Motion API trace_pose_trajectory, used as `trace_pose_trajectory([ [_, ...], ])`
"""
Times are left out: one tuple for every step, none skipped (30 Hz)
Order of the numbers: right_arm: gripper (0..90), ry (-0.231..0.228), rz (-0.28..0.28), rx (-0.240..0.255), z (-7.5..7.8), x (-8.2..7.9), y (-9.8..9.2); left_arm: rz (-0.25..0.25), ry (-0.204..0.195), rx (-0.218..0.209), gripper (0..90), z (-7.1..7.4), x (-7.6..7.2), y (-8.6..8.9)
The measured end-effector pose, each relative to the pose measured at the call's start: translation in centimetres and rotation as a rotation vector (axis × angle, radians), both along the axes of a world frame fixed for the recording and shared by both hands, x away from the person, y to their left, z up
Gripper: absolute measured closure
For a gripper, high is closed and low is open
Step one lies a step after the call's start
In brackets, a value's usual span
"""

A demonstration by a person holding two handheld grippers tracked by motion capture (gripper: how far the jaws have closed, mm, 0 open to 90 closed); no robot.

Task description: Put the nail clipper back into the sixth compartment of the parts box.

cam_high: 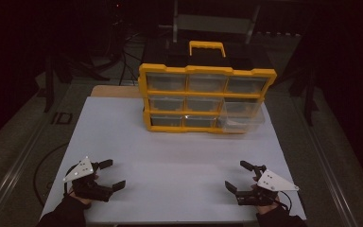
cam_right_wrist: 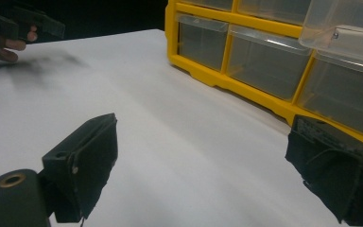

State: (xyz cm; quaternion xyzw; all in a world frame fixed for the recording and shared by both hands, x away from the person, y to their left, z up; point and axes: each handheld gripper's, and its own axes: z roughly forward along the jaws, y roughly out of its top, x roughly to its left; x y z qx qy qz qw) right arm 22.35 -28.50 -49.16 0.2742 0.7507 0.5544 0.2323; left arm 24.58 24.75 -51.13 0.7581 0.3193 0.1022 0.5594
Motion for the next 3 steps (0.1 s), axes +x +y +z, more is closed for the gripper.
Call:
trace_pose_trajectory([
  [9.9,-0.001,-0.001,0.0,0.0,0.0,-0.01,0.002,0.0,0.0,2.0,-0.04,0.02,0.02],
  [9.9,-0.001,-0.001,0.0,0.0,0.01,-0.01,0.002,0.001,0.002,2.0,-0.08,0.04,0.05],
  [9.9,-0.002,-0.001,0.001,0.0,0.02,-0.02,0.002,0.002,0.006,2.0,-0.12,0.03,0.04],
])
